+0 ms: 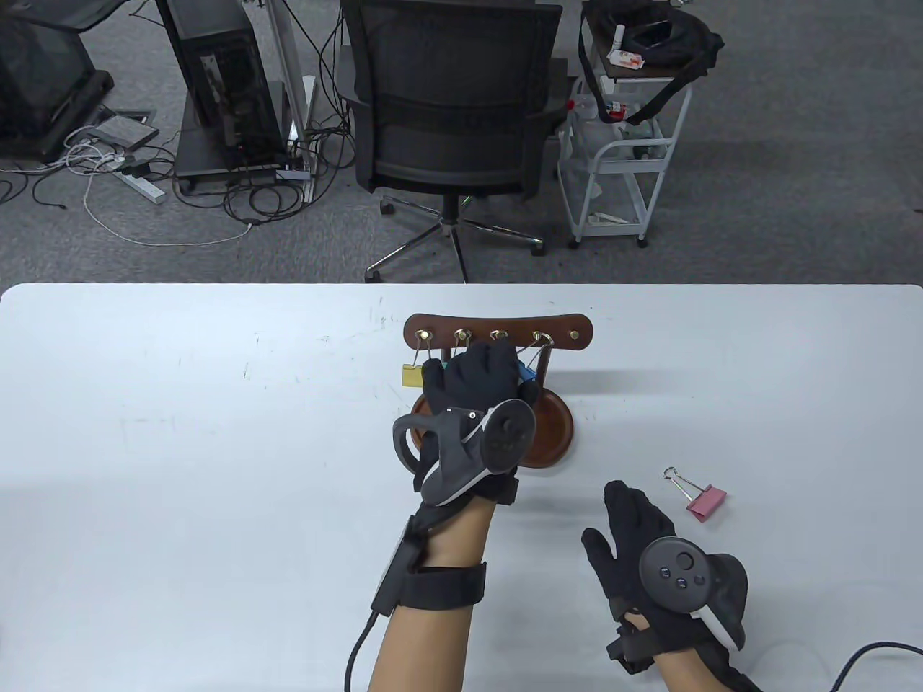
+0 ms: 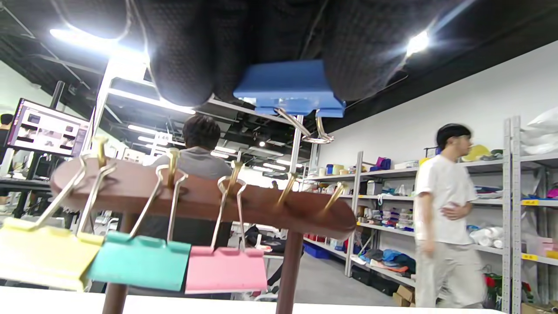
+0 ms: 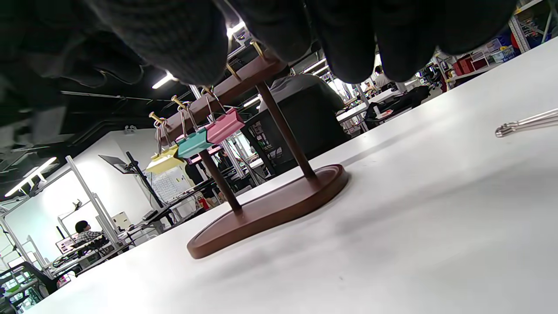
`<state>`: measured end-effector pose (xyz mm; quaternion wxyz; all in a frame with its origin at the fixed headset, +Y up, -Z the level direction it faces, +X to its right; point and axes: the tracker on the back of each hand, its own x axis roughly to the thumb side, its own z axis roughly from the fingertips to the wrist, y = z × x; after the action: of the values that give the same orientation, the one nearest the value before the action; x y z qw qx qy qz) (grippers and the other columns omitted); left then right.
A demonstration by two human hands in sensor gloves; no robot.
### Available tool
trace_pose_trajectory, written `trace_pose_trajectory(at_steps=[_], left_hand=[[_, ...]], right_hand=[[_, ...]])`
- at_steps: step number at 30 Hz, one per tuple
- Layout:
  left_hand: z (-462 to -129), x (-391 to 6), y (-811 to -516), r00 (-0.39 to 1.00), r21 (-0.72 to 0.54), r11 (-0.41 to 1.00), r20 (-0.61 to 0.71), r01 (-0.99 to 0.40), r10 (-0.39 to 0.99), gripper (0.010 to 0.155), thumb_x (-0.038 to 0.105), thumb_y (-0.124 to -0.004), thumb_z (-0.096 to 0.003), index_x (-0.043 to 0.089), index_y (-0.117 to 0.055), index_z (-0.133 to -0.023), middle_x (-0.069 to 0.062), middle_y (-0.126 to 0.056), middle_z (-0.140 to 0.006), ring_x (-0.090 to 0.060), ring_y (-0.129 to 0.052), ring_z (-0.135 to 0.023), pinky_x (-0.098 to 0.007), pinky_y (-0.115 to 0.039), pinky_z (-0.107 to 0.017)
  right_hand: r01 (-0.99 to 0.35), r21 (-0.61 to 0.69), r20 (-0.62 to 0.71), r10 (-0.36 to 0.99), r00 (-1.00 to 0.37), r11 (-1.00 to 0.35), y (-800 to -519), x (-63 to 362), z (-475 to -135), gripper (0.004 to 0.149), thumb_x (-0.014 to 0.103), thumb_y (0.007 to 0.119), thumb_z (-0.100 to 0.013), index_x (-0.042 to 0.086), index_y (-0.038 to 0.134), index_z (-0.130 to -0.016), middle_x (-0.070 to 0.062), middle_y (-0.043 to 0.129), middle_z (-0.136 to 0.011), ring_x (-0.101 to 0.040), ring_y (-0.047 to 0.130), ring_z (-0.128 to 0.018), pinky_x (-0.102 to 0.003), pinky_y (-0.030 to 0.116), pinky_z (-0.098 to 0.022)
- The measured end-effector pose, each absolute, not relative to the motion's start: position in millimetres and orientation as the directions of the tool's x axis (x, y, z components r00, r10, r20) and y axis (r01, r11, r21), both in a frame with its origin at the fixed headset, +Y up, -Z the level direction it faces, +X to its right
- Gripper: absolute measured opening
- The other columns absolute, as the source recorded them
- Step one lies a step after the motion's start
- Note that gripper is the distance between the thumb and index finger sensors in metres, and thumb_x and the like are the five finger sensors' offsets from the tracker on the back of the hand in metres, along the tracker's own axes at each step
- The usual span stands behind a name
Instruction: Hook binder clip onto key rack
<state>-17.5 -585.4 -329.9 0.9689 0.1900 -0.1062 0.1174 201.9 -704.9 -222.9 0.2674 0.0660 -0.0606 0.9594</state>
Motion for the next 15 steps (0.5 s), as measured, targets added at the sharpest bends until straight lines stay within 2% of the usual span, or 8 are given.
trace_pose_trajectory(at_steps=[15], left_hand=[[-346.1,-10.0,-609.1,0.966,0.339,0.919,0.223,-0.202,0.130,0.077,0.045,-0.086,-0.0551,-0.001,-0.064,-0.112,-0.031,-0.070,-0.107,-0.053,-0.082,-0.089,-0.077,-0.053,-0.069]], right_hand=[[-0.547,-0.065,0.178,0.529,-0.830,-0.835,-705.3,199.9,-222.6,0.075,0.042,0.074,-0.058,-0.002,0.051,-0.114,-0.040,0.060,-0.108,-0.066,0.064,-0.090,-0.073,0.057,-0.061]])
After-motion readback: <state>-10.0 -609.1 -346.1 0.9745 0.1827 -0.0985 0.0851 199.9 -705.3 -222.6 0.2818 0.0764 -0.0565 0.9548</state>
